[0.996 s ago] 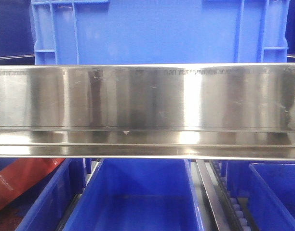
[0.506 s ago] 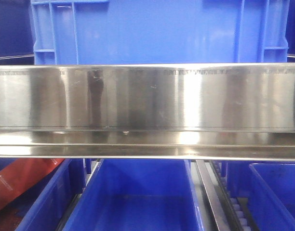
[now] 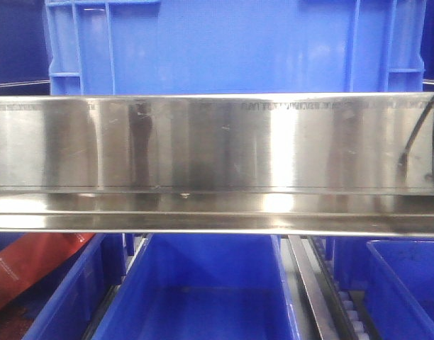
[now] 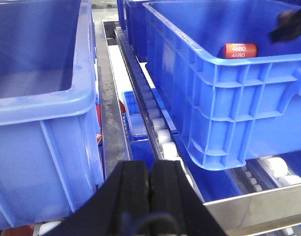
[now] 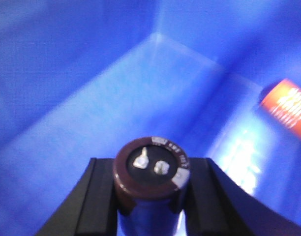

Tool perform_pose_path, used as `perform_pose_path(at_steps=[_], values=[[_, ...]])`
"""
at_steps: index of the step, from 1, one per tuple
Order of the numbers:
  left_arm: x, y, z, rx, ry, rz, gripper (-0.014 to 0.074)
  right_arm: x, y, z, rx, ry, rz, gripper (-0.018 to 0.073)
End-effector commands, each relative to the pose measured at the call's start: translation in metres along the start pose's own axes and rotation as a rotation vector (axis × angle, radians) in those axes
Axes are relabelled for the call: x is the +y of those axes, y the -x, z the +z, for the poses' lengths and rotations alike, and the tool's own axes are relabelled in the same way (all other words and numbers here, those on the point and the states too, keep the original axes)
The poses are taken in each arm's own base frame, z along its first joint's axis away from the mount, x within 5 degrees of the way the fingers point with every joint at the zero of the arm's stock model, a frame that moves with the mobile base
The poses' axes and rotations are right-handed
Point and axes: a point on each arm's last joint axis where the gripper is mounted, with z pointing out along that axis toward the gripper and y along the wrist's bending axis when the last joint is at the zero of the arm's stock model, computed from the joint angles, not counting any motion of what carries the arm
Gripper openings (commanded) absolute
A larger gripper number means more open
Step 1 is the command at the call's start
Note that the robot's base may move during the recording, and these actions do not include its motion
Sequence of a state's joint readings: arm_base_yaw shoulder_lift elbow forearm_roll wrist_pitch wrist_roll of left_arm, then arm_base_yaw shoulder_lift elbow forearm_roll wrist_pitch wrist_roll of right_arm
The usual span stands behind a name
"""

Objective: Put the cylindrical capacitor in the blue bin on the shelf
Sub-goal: 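Lower the right gripper into the blue bin and release the capacitor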

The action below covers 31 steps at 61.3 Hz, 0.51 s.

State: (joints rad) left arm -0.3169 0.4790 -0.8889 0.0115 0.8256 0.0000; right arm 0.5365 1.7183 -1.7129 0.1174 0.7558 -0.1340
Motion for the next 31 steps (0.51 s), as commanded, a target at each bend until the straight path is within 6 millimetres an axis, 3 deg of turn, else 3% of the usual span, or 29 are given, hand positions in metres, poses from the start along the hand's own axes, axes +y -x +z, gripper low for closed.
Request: perform_pose_path(at_steps=[1, 7, 15, 18, 31], values=[[0.000, 0.001, -0.001, -0.021, -0.001, -0.012, -0.0111, 0.000, 0.006, -0.006, -0.040, -0.009, -0.015, -0.0133], [0.000, 0.001, -0.001, -0.021, -0.001, -0.012, -0.0111, 0.000, 0.006, -0.006, -0.035, -0.009, -0.015, 0.0063], [0.000, 0.001, -0.001, -0.021, -0.001, -0.012, -0.0111, 0.000, 0.004, -0.006, -0.018, -0.006, -0.015, 0.0490], [0.000, 0.001, -0.001, -0.021, -0.001, -0.012, -0.0111, 0.000, 0.004, -0.006, -0.013, -0.006, -0.015, 0.0580], [0.000, 0.001, -0.001, -0.021, -0.001, -0.012, -0.0111, 0.001, 0.009, -0.017, -0.032, -0.005, -0.018, 0.0568]])
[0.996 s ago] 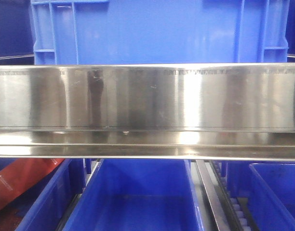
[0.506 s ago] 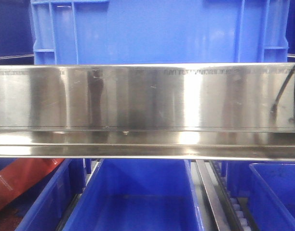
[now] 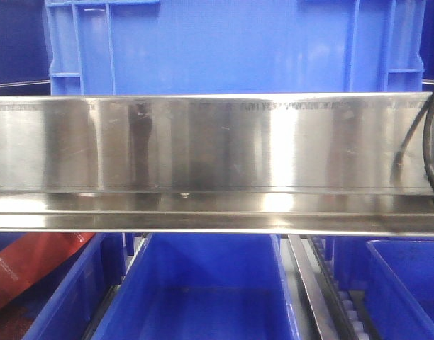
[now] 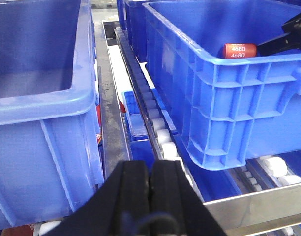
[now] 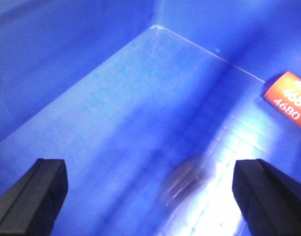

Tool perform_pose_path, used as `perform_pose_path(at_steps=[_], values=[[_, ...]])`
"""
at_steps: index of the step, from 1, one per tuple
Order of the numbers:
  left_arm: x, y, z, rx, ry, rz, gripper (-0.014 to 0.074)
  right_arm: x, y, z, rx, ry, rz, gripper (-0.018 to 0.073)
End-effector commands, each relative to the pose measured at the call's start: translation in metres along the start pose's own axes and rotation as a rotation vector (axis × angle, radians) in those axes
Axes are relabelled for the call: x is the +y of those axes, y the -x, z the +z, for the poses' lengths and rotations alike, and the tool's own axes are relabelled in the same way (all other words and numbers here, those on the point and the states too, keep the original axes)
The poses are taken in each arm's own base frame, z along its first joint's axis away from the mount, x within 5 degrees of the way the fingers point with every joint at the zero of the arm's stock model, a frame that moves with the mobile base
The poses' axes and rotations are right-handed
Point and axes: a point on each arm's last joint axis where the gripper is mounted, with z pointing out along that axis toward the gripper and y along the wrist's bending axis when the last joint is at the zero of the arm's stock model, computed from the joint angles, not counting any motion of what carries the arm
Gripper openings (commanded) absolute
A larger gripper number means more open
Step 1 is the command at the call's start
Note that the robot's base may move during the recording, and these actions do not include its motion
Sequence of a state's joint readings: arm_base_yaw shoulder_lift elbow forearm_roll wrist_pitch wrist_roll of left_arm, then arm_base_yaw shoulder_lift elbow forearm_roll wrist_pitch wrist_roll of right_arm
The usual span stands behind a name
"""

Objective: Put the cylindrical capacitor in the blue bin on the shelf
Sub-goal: 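Lower the right gripper into the blue bin and release the capacitor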

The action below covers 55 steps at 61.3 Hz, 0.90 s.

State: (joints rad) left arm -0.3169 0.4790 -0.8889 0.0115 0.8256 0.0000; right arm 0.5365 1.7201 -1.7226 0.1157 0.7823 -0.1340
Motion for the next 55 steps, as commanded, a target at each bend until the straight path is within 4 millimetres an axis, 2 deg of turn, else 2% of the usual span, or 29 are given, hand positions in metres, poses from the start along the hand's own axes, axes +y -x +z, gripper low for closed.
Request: perform_pose_path(at_steps=[1, 6, 10, 17, 24, 30, 33, 39, 46, 55], values=[[0.000, 0.001, -0.001, -0.021, -0.001, -0.012, -0.0111, 0.001, 0.010, -0.018, -0.055, -0.008, -0.016, 0.0568], [0.000, 0.001, -0.001, -0.021, -0.001, -0.012, -0.0111, 0.002, 0.016, -0.034, -0.100, -0.011, -0.019, 0.0559], [0.000, 0.001, -0.001, -0.021, -0.001, -0.012, -0.0111, 0.002, 0.020, -0.052, -0.140, -0.015, -0.019, 0.0504], [0.000, 0.001, -0.001, -0.021, -0.001, -0.012, -0.0111, 0.003, 0.026, -0.089, -0.218, -0.025, -0.024, 0.0288], [0.000, 0.001, -0.001, -0.021, -0.001, -0.012, -0.0111, 0.002, 0.027, -0.133, -0.291, -0.042, -0.023, 0.0015], [0.000, 0.001, -0.001, -0.021, -0.001, -0.012, -0.0111, -0.002, 0.019, -0.164, -0.333, -0.068, -0.016, -0.0132], [0.000, 0.001, -0.001, -0.021, -0.001, -0.012, -0.0111, -0.005, 0.011, -0.174, -0.340, -0.084, -0.008, -0.0162], [0.000, 0.001, -0.001, -0.021, -0.001, -0.012, -0.0111, -0.011, -0.009, -0.191, -0.358, -0.122, 0.018, -0.0160], [0.000, 0.001, -0.001, -0.021, -0.001, -0.012, -0.0111, -0.016, -0.044, -0.207, -0.391, -0.176, 0.045, -0.0160], [-0.001, 0.002, -0.001, -0.023, -0.005, -0.015, -0.0111, -0.015, -0.095, -0.218, -0.433, -0.231, 0.069, -0.0160]])
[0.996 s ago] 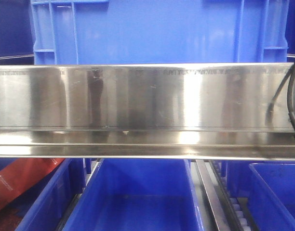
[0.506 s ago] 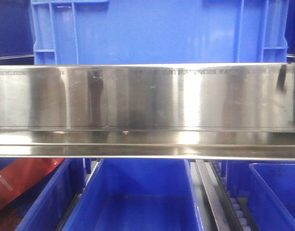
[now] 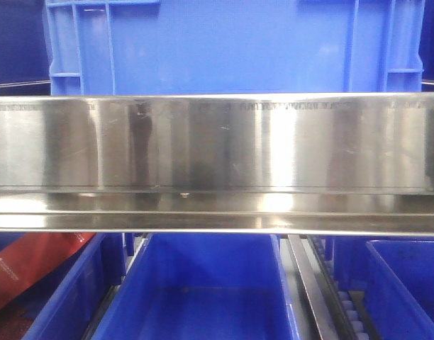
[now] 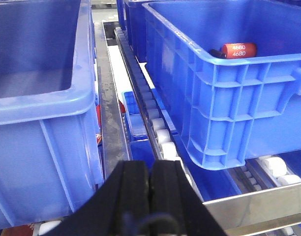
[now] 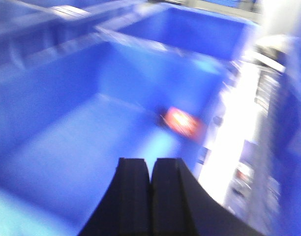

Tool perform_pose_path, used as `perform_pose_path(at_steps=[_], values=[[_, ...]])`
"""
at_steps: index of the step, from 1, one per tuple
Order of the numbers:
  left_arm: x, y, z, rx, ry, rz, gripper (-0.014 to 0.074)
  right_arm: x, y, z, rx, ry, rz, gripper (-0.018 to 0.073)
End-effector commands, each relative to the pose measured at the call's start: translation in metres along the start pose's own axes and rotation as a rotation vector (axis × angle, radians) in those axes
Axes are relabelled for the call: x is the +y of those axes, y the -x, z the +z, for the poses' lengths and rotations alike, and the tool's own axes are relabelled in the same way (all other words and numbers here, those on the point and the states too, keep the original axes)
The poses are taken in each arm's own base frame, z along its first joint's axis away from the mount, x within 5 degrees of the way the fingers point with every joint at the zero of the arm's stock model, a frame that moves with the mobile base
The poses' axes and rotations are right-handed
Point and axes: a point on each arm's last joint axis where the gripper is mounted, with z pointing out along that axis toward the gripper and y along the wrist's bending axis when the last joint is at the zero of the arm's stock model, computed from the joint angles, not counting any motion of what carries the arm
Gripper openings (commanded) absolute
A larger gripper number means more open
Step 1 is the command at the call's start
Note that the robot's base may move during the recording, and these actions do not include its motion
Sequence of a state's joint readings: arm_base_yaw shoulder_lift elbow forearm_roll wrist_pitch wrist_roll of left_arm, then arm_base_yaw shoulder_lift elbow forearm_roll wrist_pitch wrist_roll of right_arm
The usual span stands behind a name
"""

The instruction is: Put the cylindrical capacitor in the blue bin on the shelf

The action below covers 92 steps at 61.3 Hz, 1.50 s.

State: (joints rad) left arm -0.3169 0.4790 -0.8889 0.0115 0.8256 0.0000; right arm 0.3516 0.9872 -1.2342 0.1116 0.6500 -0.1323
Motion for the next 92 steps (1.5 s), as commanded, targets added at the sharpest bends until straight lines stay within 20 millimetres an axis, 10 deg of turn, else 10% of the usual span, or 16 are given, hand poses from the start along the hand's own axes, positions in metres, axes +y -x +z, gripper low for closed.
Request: perform_pose_path(at_steps=[1, 32, 92], values=[[-0.001, 0.002, -0.001, -0.023, -0.005, -0.015, -0.0111, -0.003, -0.022, -0.017, -0.063, -0.038, 0.000, -0.0160], [-0.001, 0.002, -0.001, -0.025, -0.005, -0.016, -0.0111, 0.009, -0.158, -0.092, -0.285, -0.071, -0.003, -0.0160], [0.000, 0.002, -0.001, -0.029, 0.001, -0.009, -0.0111, 0.010, -0.164, -0.108, -0.371, -0.076, -0.008, -0.0160]])
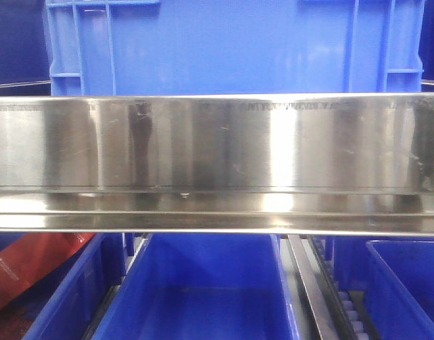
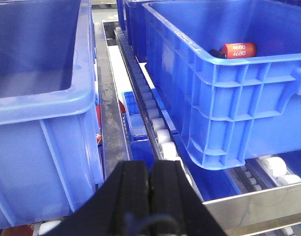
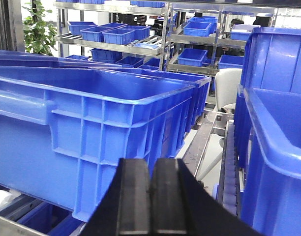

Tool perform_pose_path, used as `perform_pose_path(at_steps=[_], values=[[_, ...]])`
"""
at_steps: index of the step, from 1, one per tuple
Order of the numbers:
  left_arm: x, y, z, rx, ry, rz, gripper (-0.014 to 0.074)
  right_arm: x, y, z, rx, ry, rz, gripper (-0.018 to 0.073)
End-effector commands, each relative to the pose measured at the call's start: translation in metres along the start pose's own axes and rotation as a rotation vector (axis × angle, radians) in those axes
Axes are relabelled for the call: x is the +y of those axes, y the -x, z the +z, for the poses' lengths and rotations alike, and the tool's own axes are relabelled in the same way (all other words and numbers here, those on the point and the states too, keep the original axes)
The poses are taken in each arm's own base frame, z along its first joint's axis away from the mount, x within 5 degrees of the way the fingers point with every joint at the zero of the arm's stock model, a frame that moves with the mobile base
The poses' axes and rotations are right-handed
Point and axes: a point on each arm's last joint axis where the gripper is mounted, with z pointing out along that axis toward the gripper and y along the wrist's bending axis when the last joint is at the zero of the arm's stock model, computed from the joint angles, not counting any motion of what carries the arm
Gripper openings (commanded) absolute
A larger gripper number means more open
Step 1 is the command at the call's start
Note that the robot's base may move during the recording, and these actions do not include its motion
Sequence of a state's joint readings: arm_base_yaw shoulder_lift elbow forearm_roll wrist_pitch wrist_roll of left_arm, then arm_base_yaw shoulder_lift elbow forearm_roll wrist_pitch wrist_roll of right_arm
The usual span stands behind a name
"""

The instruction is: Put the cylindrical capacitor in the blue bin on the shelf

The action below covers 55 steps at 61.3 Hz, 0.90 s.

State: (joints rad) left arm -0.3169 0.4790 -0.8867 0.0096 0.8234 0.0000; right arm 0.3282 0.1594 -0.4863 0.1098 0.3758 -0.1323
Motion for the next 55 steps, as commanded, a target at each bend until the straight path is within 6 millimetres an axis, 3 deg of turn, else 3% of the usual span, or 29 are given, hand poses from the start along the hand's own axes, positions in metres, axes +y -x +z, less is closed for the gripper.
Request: perform_pose_path(at_steps=[1, 10, 20, 36, 55], values=[[0.000, 0.003, -0.001, -0.029, 0.003, -0.008, -0.0111, -0.001, 0.001, 0.000, -0.020, -0.012, -0.007, -0.0160], [0.001, -0.001, -0.007, -0.048, 0.015, -0.006, -0.0111, -0.001, 0.001, 0.000, -0.020, -0.012, -0.007, -0.0160], [0.004, -0.024, -0.012, -0.109, 0.088, -0.034, -0.0111, -0.001, 0.001, 0.000, -0.020, -0.012, -0.007, -0.0160], [0.006, -0.085, 0.000, -0.266, 0.198, -0.062, -0.0111, -0.001, 0.001, 0.000, -0.020, -0.012, -0.007, -0.0160], [0.010, -0.158, 0.037, -0.318, 0.234, -0.064, -0.0111, -0.001, 0.001, 0.000, -0.020, -0.012, -0.007, -0.0160]])
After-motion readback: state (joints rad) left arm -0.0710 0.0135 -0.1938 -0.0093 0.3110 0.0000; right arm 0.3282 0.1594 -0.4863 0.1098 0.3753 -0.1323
